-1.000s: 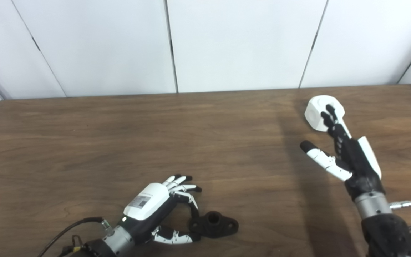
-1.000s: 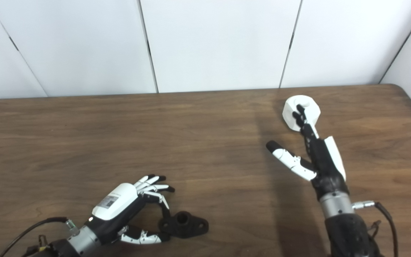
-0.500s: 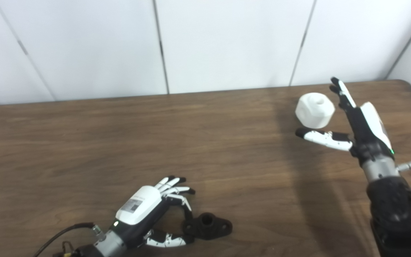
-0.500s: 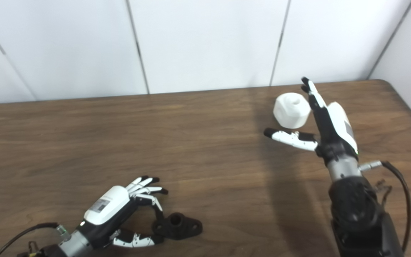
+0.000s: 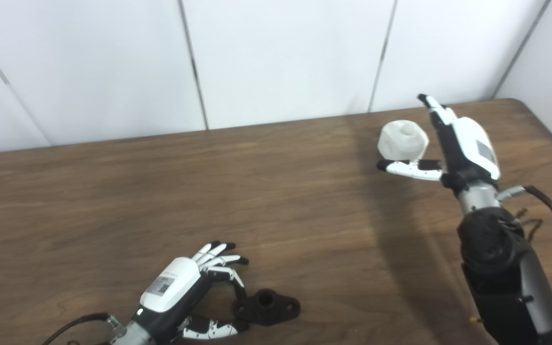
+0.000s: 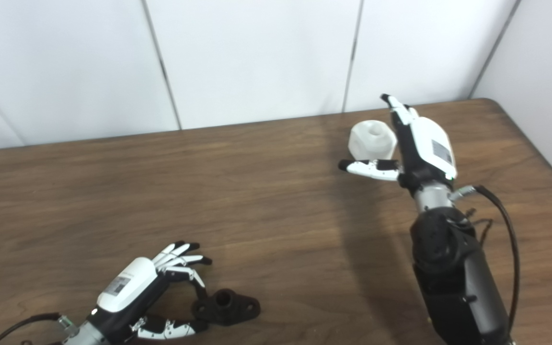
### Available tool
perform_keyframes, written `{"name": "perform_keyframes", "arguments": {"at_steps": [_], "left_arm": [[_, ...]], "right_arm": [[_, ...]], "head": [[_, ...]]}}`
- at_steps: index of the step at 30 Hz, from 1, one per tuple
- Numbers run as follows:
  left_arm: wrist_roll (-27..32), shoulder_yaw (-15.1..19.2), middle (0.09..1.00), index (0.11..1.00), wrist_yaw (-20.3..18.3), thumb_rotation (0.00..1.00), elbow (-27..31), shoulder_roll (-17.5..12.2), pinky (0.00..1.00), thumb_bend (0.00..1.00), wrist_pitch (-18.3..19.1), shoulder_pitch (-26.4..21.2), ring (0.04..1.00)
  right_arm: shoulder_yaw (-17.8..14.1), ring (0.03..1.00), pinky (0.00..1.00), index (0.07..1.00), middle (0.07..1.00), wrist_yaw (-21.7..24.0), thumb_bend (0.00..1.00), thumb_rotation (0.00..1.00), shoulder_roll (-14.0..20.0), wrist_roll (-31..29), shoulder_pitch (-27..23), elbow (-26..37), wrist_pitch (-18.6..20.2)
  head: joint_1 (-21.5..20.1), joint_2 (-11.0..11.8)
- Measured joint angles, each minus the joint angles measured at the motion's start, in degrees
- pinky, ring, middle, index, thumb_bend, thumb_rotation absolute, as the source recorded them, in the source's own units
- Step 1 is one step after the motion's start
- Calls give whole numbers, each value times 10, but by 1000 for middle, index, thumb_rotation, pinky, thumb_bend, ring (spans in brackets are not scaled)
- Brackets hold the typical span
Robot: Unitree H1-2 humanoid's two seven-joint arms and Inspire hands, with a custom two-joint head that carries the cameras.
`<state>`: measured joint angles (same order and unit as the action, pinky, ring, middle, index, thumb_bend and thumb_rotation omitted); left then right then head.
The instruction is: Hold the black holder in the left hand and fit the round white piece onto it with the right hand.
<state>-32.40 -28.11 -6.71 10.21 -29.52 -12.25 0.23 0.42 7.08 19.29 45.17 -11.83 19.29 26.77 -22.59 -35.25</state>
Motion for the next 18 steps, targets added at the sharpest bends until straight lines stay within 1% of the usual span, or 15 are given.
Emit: {"name": "perform_keyframes", "arguments": {"at_steps": [6,9,11,14,18], "left_arm": [[8,1,837,488,4,65,-7,0,1000,514,-7,0,959],[10,1,836,488,14,65,-18,0,1000,514,-21,0,958],[11,2,837,488,14,66,-18,0,1000,514,-22,0,959],[11,2,837,488,14,66,-19,0,1000,514,-22,0,962],[12,2,833,488,14,65,-19,0,1000,514,-22,0,961]], "right_arm": [[-4,955,820,928,928,27,826,501,-3,70,-19,-45,0],[-15,956,834,933,931,47,824,503,-13,99,-29,-71,0],[-25,959,843,936,932,54,822,498,-24,116,-36,-80,0],[-33,955,834,938,926,63,829,503,-39,133,-53,-104,0],[-33,945,818,941,916,68,834,488,-44,143,-67,-129,0]], "head": [[-1,5],[-4,10],[-4,11],[-7,12],[-13,17]]}}
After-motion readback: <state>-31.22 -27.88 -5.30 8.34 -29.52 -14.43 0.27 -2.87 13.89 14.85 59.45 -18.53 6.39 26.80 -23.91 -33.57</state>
